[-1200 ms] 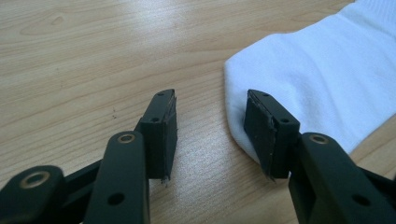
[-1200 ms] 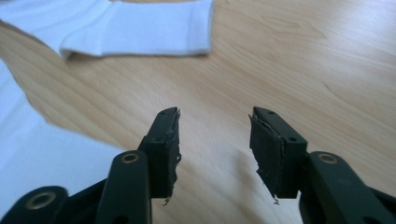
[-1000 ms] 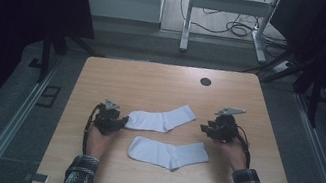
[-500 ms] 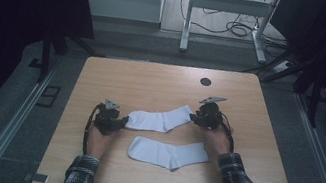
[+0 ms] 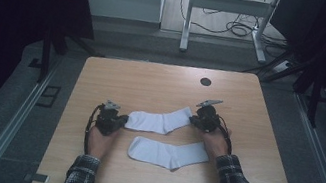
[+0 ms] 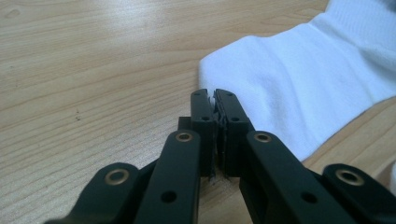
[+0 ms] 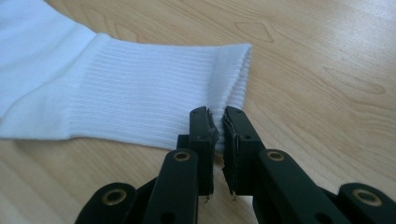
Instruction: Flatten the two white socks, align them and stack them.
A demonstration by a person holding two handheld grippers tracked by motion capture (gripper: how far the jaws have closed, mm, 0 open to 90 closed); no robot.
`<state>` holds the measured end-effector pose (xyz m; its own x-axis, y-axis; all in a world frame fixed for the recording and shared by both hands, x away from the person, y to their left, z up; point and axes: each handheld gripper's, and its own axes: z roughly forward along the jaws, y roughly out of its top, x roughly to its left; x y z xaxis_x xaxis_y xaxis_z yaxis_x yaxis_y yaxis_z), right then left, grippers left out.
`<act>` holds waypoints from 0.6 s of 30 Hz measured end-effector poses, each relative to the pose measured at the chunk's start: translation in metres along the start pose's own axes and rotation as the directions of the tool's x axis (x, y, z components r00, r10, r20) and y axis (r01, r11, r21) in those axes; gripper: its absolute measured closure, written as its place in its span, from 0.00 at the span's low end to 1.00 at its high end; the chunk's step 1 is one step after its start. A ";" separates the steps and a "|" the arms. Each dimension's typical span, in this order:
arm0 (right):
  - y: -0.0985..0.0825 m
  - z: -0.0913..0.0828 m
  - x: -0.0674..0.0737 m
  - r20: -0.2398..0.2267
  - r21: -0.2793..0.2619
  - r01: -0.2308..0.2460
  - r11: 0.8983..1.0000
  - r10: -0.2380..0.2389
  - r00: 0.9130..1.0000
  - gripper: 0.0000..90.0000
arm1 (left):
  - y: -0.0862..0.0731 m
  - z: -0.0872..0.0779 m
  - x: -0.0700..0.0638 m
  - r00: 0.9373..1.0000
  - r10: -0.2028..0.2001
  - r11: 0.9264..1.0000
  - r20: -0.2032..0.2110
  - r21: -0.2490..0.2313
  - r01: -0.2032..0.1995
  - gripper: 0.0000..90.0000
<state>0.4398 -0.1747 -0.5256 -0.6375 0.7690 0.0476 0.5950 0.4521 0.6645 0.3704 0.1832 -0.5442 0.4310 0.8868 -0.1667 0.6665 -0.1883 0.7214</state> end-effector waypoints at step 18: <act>-0.012 -0.058 -0.003 -0.056 -0.093 -0.009 0.996 0.004 0.998 0.91 | 0.015 -0.027 -0.020 0.997 0.066 0.996 0.047 -0.063 -0.063 0.98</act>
<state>0.4060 -0.2082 -0.4905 -0.6615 0.7442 0.0923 0.5527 0.4007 0.7307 0.3554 0.1741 -0.5113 0.5020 0.8517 -0.1505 0.5985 -0.2165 0.7713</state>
